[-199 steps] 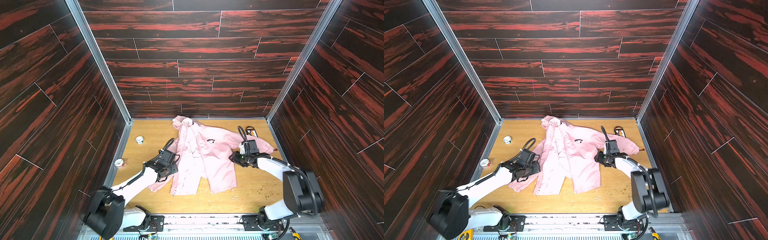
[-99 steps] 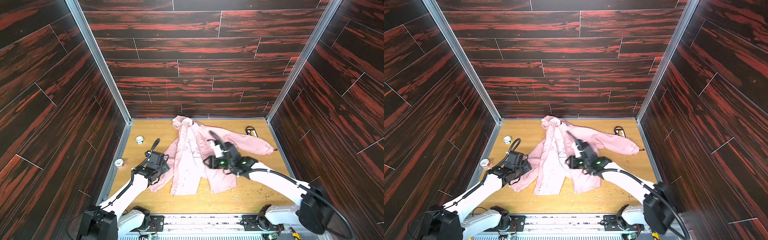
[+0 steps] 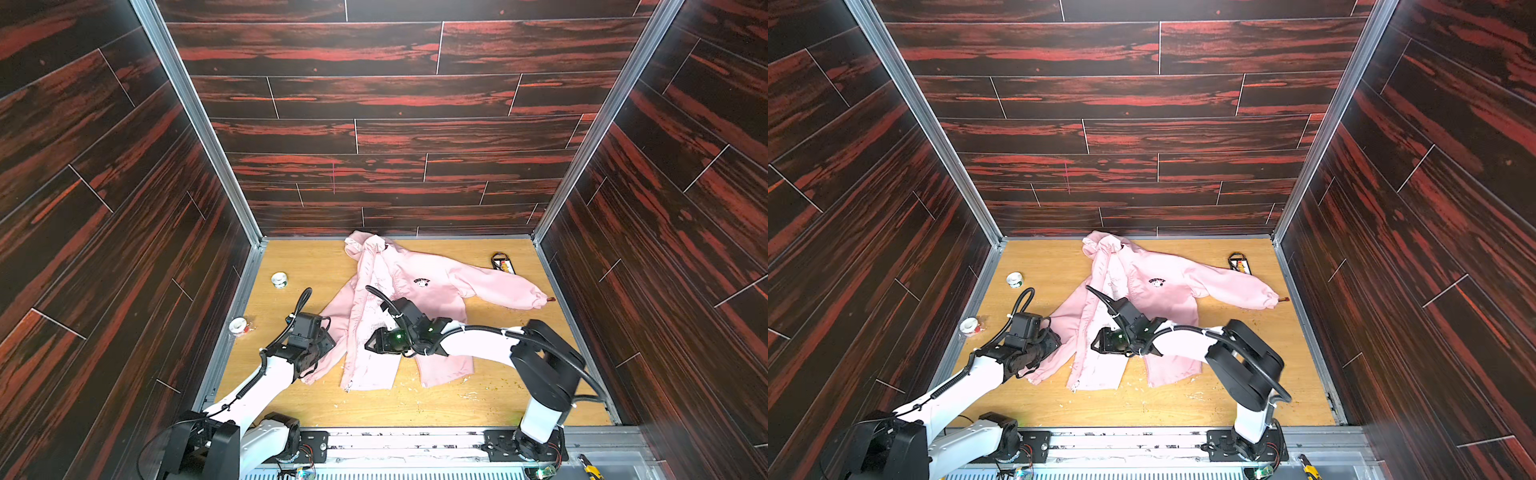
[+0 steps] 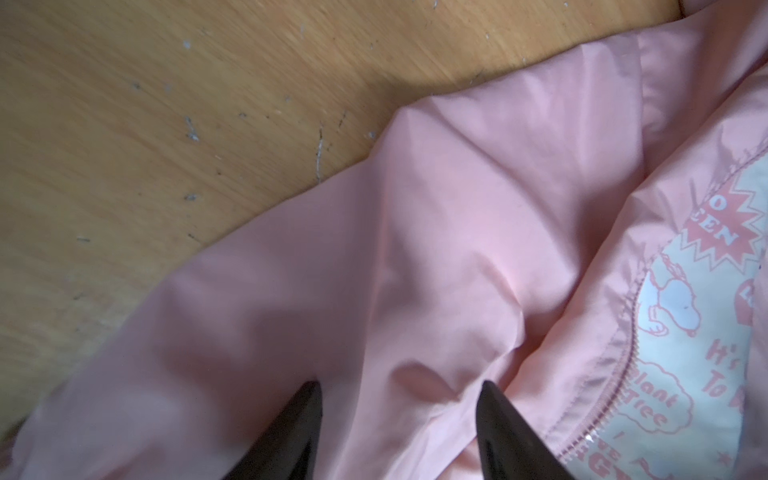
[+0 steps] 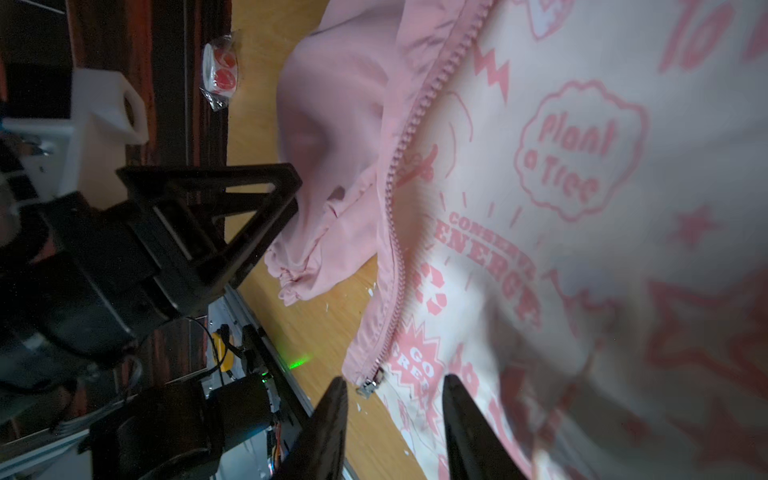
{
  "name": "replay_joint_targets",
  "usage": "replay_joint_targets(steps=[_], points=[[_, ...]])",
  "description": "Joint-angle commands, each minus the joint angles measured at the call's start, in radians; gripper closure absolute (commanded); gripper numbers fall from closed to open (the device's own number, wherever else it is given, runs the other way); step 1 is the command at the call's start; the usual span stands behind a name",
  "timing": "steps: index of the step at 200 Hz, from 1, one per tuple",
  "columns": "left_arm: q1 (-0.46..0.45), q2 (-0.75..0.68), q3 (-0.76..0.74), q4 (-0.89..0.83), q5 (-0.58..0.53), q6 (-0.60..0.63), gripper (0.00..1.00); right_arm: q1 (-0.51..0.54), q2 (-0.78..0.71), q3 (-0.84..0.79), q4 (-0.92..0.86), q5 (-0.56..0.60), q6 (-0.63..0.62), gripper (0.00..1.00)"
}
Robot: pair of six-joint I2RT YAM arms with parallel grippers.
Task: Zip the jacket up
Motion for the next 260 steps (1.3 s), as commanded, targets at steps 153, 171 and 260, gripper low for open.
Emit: replay_joint_targets(steps=[153,171,260], points=[[0.023,-0.01,-0.054,0.046,0.015,-0.013,0.39,0.067,0.26,0.111,0.12,-0.073,0.153,0.59],[0.025,-0.014,-0.056,0.048,0.016,-0.012,0.39,0.07,0.273,0.116,0.128,-0.106,0.162,0.59],[0.029,-0.032,-0.065,0.041,0.018,-0.011,0.39,0.075,0.32,0.127,0.185,-0.152,0.21,0.66]])
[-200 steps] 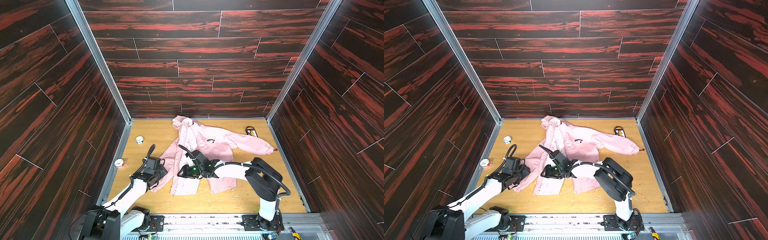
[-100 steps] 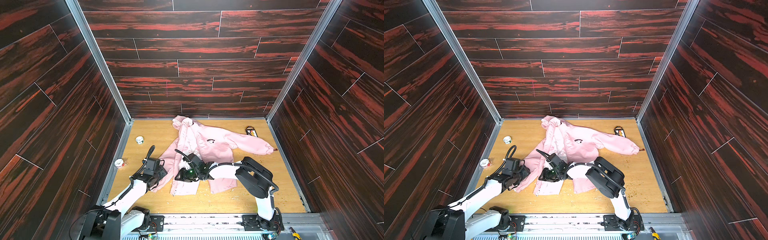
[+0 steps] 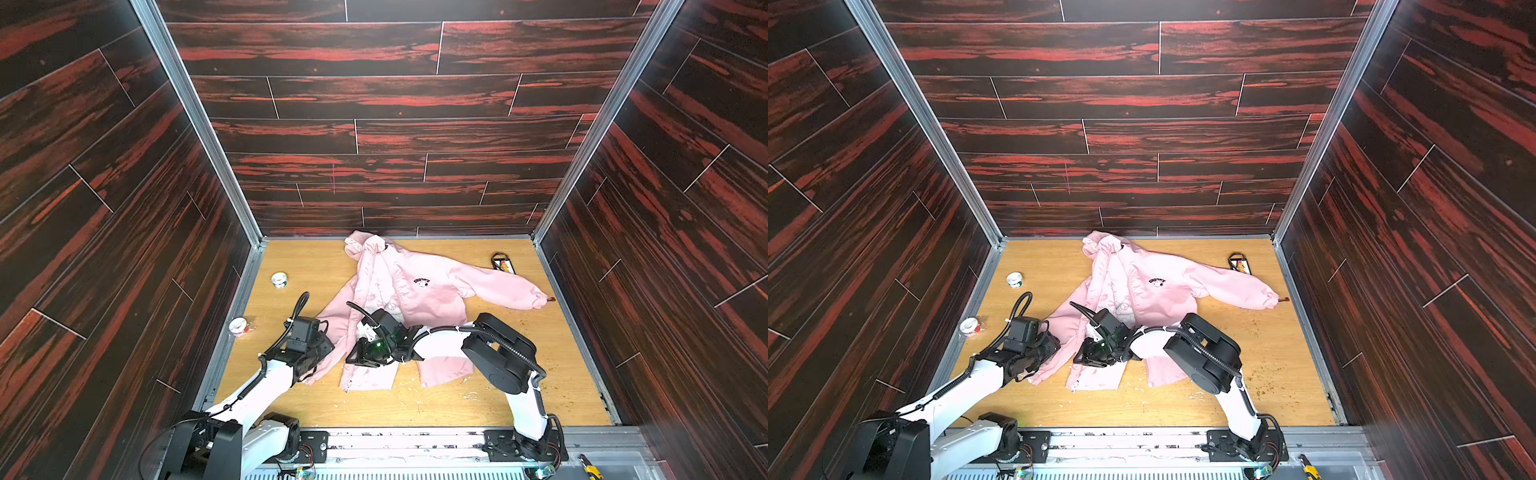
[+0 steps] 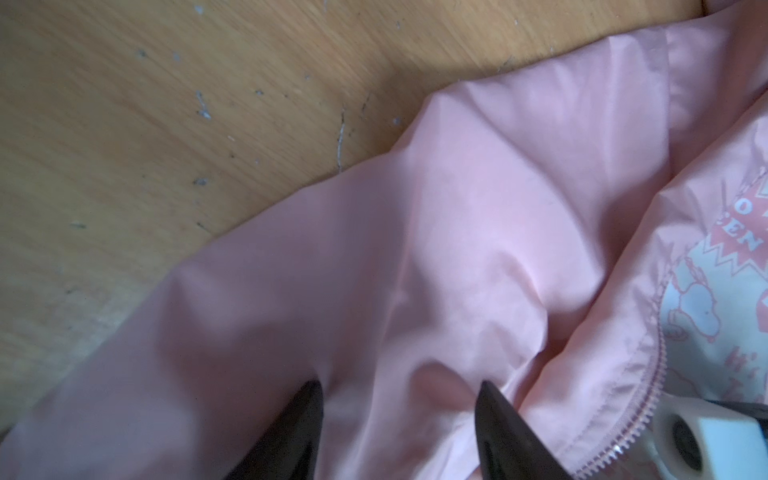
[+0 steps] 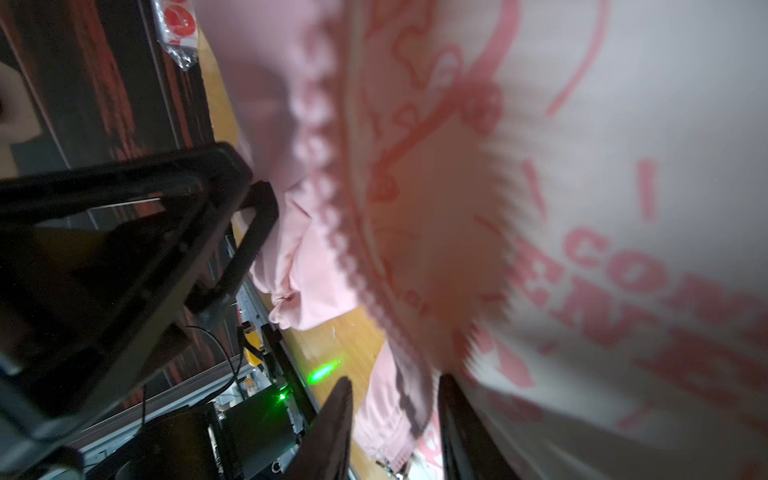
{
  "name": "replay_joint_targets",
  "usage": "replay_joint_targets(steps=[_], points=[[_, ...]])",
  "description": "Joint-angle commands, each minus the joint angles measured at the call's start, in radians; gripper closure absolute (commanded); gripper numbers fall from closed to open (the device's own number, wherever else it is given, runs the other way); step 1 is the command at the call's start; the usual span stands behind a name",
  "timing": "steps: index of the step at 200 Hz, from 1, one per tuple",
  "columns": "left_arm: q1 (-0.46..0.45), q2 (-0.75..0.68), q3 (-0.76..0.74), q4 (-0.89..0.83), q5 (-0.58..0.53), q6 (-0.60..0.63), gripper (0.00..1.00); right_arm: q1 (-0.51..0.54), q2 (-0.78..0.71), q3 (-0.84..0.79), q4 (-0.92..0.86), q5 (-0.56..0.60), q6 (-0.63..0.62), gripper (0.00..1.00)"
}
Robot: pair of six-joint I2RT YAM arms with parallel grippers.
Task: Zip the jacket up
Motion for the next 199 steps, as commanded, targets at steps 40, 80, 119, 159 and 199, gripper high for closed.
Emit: replay_joint_targets(steps=[40,80,119,159,199], points=[[0.009,-0.058,-0.004,-0.034,0.003,-0.006,0.38,0.009,0.068,0.041,0.039,-0.044,0.036,0.78],[0.02,-0.148,0.042,-0.095,0.065,-0.038,0.25,-0.004,0.009,0.064,-0.001,-0.041,0.002,0.97],[0.027,-0.255,0.1,-0.101,0.18,-0.144,0.17,-0.044,-0.068,0.094,-0.073,-0.037,-0.045,1.0],[0.048,-0.307,0.194,-0.108,0.237,-0.198,0.12,-0.112,-0.098,0.169,-0.156,-0.069,-0.098,1.0],[0.074,-0.288,0.295,-0.141,0.258,-0.178,0.11,-0.164,-0.07,0.337,-0.262,-0.094,-0.146,1.0]])
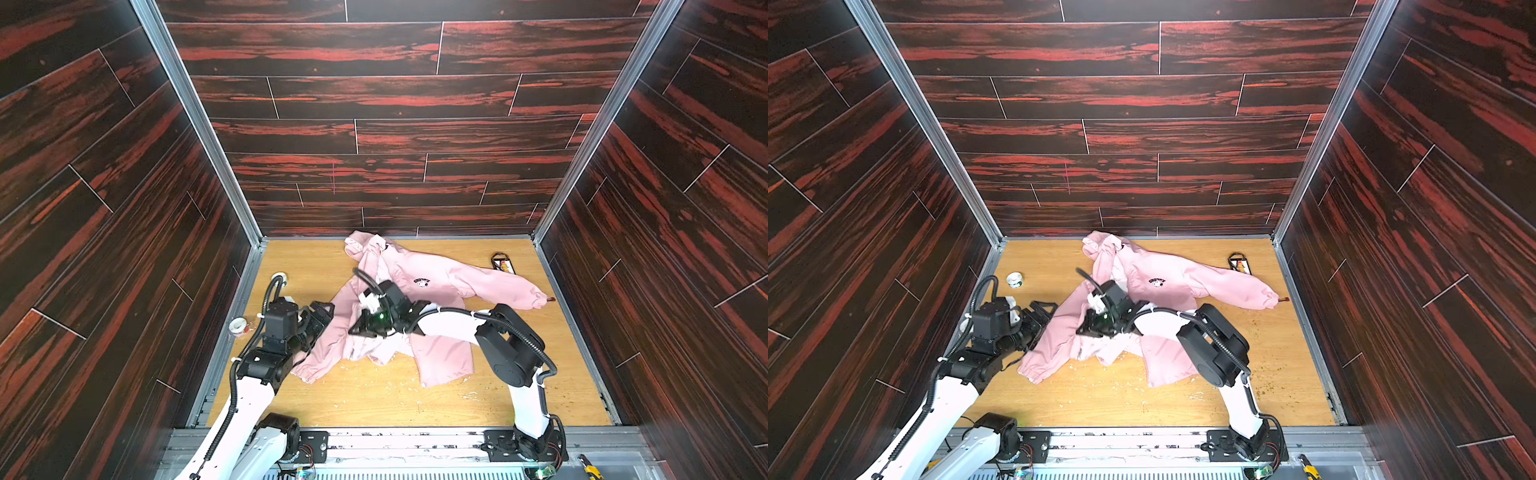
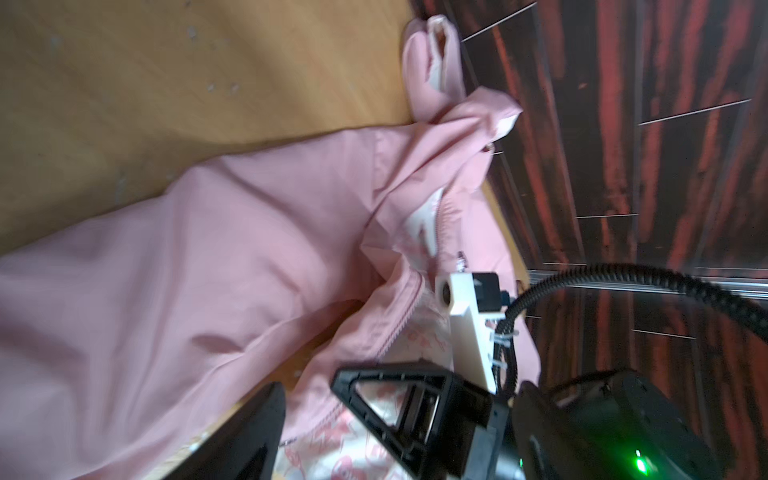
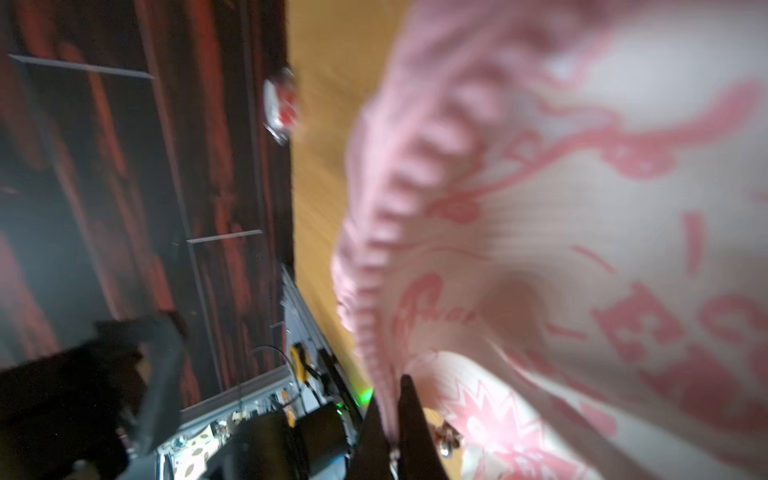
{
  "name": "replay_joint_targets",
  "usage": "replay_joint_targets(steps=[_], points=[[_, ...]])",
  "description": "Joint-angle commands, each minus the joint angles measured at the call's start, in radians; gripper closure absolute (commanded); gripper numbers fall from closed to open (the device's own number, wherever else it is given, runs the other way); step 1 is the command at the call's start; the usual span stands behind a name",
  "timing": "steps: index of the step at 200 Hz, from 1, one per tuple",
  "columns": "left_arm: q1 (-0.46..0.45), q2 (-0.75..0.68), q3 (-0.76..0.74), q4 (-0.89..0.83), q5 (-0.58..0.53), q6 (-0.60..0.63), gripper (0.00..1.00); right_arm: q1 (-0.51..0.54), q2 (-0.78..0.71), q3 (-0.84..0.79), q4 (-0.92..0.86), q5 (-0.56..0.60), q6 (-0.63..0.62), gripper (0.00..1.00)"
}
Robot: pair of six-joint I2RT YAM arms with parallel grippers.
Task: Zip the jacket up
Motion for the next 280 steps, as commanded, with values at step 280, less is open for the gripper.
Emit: replay_joint_targets(steps=[280], points=[[-0.399,0.0,-0.095,0.432,-0.2,0.561,0.18,-0.062,0.09,0.671,-0.353,-0.092,-0.078,1.0]])
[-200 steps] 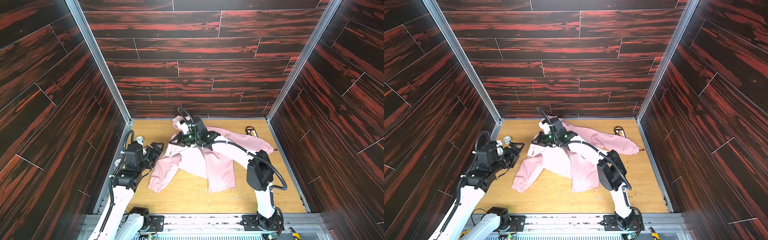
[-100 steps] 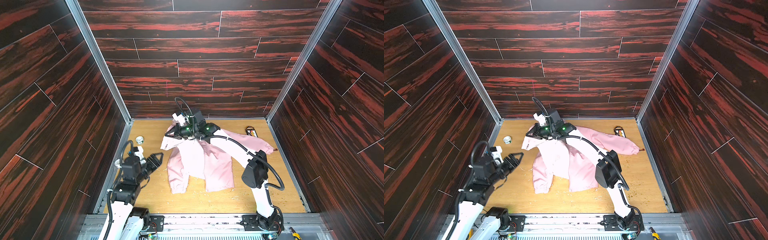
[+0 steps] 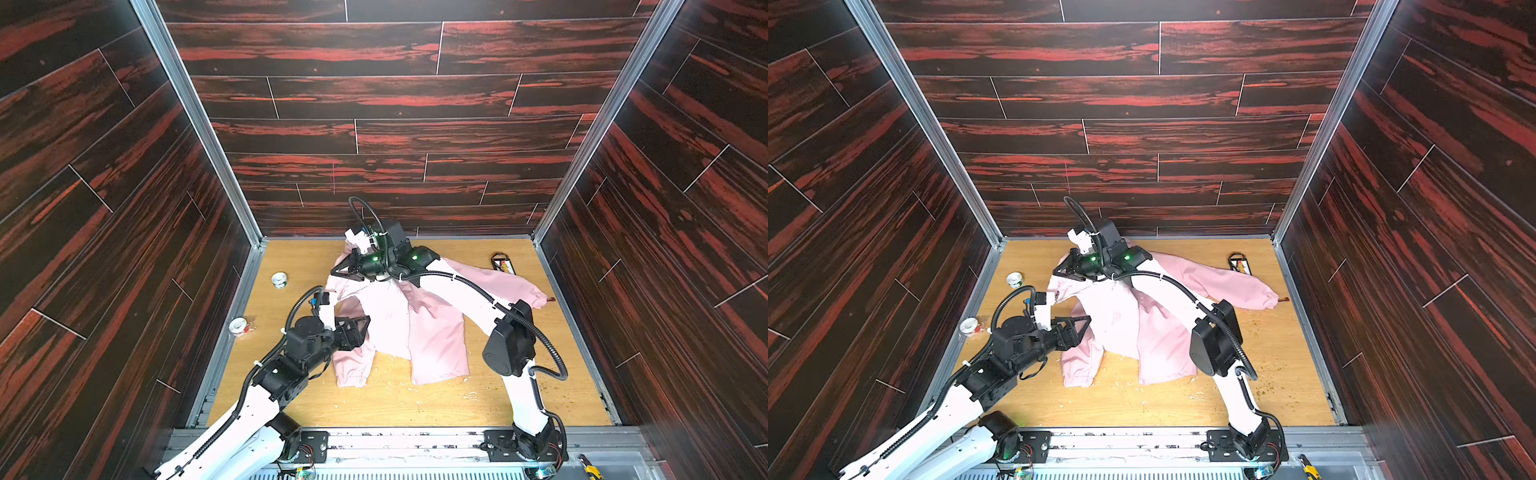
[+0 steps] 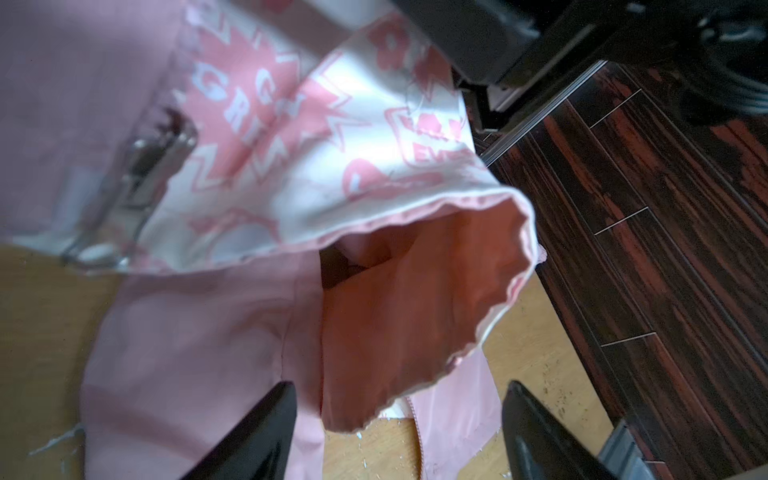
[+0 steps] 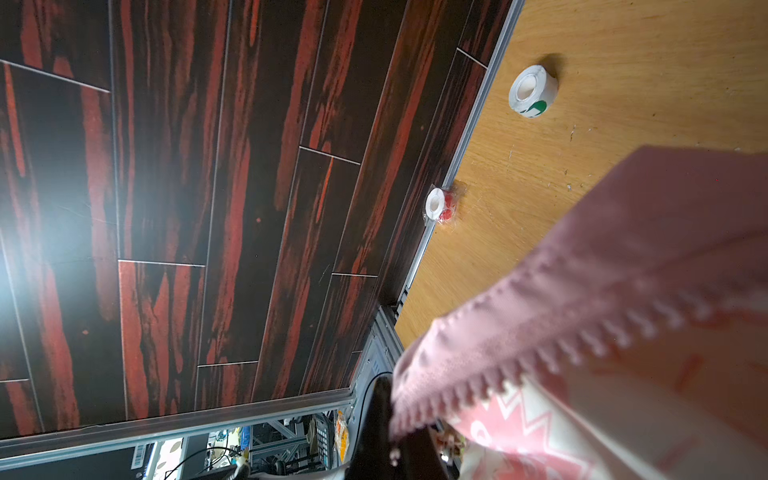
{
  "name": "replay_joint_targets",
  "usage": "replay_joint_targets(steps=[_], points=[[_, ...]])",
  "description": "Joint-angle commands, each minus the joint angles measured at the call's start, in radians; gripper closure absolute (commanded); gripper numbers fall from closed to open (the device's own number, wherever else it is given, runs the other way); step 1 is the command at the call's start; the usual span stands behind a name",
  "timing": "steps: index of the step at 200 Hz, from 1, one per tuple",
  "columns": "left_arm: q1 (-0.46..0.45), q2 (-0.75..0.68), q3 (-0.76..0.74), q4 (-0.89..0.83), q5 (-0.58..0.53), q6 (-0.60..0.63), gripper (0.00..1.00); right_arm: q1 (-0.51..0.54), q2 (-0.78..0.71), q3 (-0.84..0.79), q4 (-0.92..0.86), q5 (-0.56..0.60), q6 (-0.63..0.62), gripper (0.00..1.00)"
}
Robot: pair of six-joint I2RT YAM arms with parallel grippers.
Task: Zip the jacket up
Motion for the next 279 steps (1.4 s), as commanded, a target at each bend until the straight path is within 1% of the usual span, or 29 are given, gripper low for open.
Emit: replay_joint_targets(steps=[1,27,40,66,81,98,116,130,143,181,211,246,279], points=[[-0.012,0.029,0.045,0.105,-0.063,0.083,0.18,-0.005,-0.002,-0.009,0.006,-0.01,-0.007,1.0],[-0.018,0.091,0.068,0.149,-0.075,0.087,0.18,-0.007,-0.011,-0.021,0.015,-0.012,-0.002,1.0],[-0.022,0.119,0.068,0.188,-0.074,0.073,0.22,-0.009,-0.015,-0.03,0.024,-0.016,0.006,1.0],[-0.035,0.175,0.07,0.229,-0.071,0.048,0.38,-0.018,-0.024,-0.044,0.042,-0.023,0.018,1.0],[-0.043,0.2,0.061,0.251,-0.078,0.025,0.5,-0.023,-0.031,-0.052,0.048,-0.022,0.02,1.0],[-0.046,0.223,0.04,0.303,-0.075,-0.008,0.6,-0.028,-0.041,-0.065,0.061,-0.022,0.029,1.0],[-0.048,0.238,0.022,0.355,-0.073,-0.048,0.73,-0.034,-0.051,-0.086,0.077,-0.025,0.036,1.0],[-0.048,0.24,0.011,0.389,-0.064,-0.067,0.87,-0.04,-0.059,-0.099,0.081,-0.027,0.038,1.0],[-0.048,0.235,0.009,0.382,-0.063,-0.077,1.0,-0.047,-0.066,-0.11,0.087,-0.027,0.039,1.0],[-0.051,0.2,-0.051,0.334,-0.076,-0.106,1.0,-0.089,-0.1,-0.158,0.134,-0.039,0.065,1.0],[-0.054,0.176,-0.115,0.302,-0.106,-0.137,1.0,-0.114,-0.129,-0.183,0.163,-0.058,0.083,1.0],[-0.054,0.208,-0.116,0.227,-0.164,-0.149,1.0,-0.125,-0.166,-0.196,0.155,-0.069,0.086,1.0],[-0.054,0.278,-0.084,0.13,-0.255,-0.173,1.0,-0.148,-0.225,-0.252,0.138,-0.069,0.091,1.0]])
